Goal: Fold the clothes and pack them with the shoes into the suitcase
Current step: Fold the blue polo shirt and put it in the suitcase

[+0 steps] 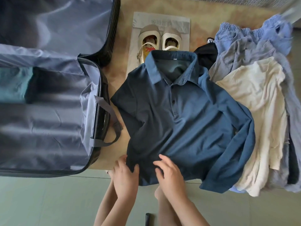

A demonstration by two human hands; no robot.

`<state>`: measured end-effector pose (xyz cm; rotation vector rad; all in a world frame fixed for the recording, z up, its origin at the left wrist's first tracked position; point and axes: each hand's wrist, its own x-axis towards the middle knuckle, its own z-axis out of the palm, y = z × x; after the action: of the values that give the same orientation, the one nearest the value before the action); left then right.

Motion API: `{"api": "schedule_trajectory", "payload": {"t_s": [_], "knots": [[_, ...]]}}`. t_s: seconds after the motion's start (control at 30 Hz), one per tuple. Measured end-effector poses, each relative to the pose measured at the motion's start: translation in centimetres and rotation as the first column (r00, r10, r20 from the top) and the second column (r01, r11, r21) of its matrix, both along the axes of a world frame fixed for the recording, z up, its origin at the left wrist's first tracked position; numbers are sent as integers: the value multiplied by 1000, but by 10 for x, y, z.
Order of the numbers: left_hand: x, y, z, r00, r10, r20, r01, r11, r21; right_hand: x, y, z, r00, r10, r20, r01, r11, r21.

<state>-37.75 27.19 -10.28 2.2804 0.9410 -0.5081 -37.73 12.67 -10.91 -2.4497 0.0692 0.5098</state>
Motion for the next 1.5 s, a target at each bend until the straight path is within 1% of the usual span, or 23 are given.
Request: {"api": "schedule_trajectory", "payload": {"t_s": [0.07,0.17,0.23,0.3,0.37,0.43,0.47,0.53,0.6,0.67,0.77,0.8,0.93,1.07,1.17,1.27,1.33,1.4,1.5], "knots": [[12,-5,-2,997,-21,70,20,1000,12,16,-20,4,987,-139,86,140,990,-5],[38,-8,-2,986,-16,166,18,1000,-10,48,-53,9,939,-253,233,271,961,-48],[59,-8,-3,977,10,211,5,997,-72,67,-72,11,915,-310,259,341,936,-83],[80,-8,-2,977,58,205,-20,983,-182,83,-88,10,912,-356,205,383,917,-110],[100,-11,-1,986,75,146,-32,961,-274,95,-101,5,936,-313,159,337,929,-155],[115,-13,-1,990,105,91,-69,939,-338,102,-111,-1,972,-212,98,228,952,-203],[121,-14,-1,987,147,71,-113,926,-360,102,-113,-4,988,-148,52,156,957,-244],[131,-13,-4,964,265,14,-235,878,-416,97,-113,-10,999,-24,-26,13,935,-353],[137,-11,-8,939,340,-56,-326,824,-463,89,-112,-16,997,34,-67,-59,906,-419],[140,-10,-8,914,399,-73,-382,785,-489,84,-111,-18,998,42,-37,-54,903,-426],[144,-13,-5,858,513,-41,-456,722,-521,83,-108,-19,1000,6,-28,-16,918,-396],[145,-15,-2,846,532,-22,-462,712,-529,83,-106,-19,1000,-5,-30,-7,922,-386],[143,-18,5,823,562,76,-446,724,-527,86,-99,-19,999,-37,-19,28,925,-379],[140,-11,7,804,567,179,-448,775,-445,87,-95,-17,998,-50,-30,35,929,-368],[140,-4,12,802,487,346,-415,871,-262,86,-95,-18,999,-49,-22,38,930,-365],[143,1,12,814,392,428,-374,918,-130,85,-95,-21,998,-54,-17,43,928,-370],[144,1,8,833,312,457,-323,945,-55,85,-93,-22,998,-55,-14,46,928,-371],[141,1,1,870,184,457,-230,972,46,85,-91,-23,998,-56,-17,46,927,-372],[134,3,-13,937,-5,351,-62,982,178,86,-90,-23,998,-63,-12,54,934,-354]]}}
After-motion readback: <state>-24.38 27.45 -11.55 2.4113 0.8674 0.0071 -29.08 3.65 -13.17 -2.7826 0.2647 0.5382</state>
